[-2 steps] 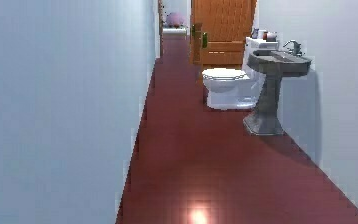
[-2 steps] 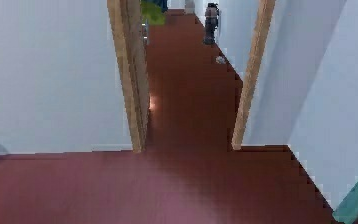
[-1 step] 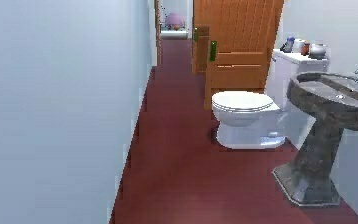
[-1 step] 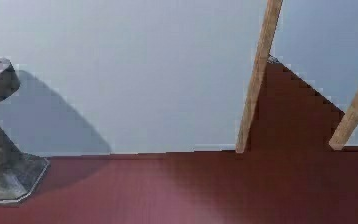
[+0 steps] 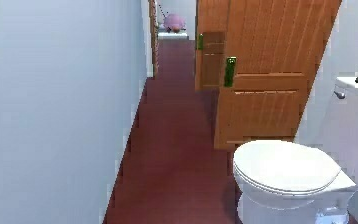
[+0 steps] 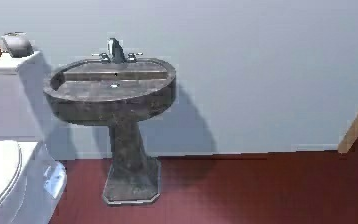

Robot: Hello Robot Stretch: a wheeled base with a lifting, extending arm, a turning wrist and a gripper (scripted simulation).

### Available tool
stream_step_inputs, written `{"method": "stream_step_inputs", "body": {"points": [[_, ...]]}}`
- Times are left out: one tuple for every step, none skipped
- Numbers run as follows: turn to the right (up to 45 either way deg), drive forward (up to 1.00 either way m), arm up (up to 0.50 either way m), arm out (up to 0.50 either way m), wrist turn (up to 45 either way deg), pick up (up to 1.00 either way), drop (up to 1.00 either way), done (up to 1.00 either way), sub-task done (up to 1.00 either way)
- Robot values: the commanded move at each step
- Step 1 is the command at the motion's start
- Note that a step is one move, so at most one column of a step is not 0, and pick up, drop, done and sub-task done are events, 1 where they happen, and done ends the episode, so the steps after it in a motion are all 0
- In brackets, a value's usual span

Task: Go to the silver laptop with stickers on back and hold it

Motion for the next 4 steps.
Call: {"method": "stream_step_inputs", "body": {"points": [[0.0, 1.00, 0.00, 0.00, 0.0, 0.00, 0.00, 0.00, 0.00], [0.0, 1.00, 0.00, 0.00, 0.0, 0.00, 0.00, 0.00, 0.00], [0.0, 1.00, 0.00, 0.00, 0.0, 0.00, 0.00, 0.00, 0.00], [0.0, 0.85, 0.00, 0.00, 0.0, 0.00, 0.00, 0.00, 0.00]]}}
